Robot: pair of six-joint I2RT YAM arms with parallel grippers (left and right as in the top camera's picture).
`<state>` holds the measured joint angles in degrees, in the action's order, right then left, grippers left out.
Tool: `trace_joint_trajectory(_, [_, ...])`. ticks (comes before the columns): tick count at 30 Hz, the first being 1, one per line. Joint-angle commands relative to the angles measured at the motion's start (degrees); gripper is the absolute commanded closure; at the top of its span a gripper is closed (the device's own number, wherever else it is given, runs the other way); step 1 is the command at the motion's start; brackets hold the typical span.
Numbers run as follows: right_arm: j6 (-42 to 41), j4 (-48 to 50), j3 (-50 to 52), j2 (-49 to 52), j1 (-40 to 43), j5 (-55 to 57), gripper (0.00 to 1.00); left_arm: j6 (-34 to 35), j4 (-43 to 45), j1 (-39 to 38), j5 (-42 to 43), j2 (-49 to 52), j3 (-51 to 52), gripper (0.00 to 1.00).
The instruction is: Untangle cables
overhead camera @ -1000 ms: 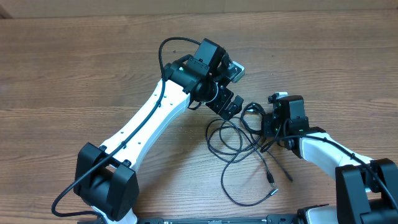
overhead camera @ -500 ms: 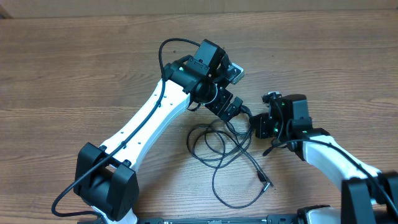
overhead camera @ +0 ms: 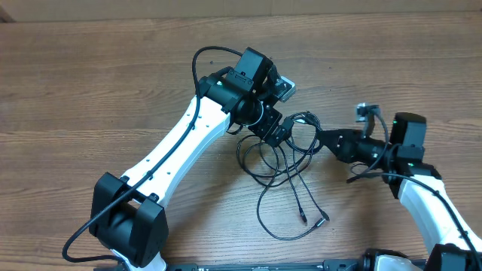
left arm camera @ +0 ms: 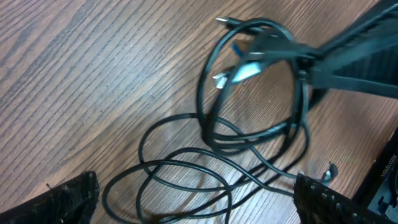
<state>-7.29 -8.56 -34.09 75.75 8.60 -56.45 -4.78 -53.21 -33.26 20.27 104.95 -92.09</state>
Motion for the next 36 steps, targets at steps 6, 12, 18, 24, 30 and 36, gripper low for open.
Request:
trace_joint_trajectory(6, [0.3,2.4,-1.3,-1.1,4.7,-23.9,0.96,0.1,0.5,0.2,-0.3,0.7,-0.6,0.01])
trace_joint_trajectory(12, [0.0,6.8,-1.3,-1.1,4.7,-33.5,0.96,0.1,0.6,0.2,-0.4,0.7,-0.6,0.01])
trace_joint_trajectory(18, [0.0,6.8,-1.3,-1.1,4.7,-33.5,0.96,0.1,3.0,0.2,-2.8,0.7,-0.6,0.01])
trace_joint_trajectory(24, [0.0,6.8,-1.3,-1.1,4.7,-33.5,0.96,-4.4,5.2,-0.2,3.4,0.7,-0.6,0.96])
trace_joint_trajectory(30, [0.0,6.8,-1.3,-1.0,4.7,-33.4,0.96,-4.4,5.2,-0.2,3.5,0.7,-0.6,0.96])
trace_joint_trajectory(36, [0.0,6.8,-1.3,-1.0,4.7,-32.2,0.96,-4.4,3.2,-0.1,0.9,0.7,-0.6,0.96])
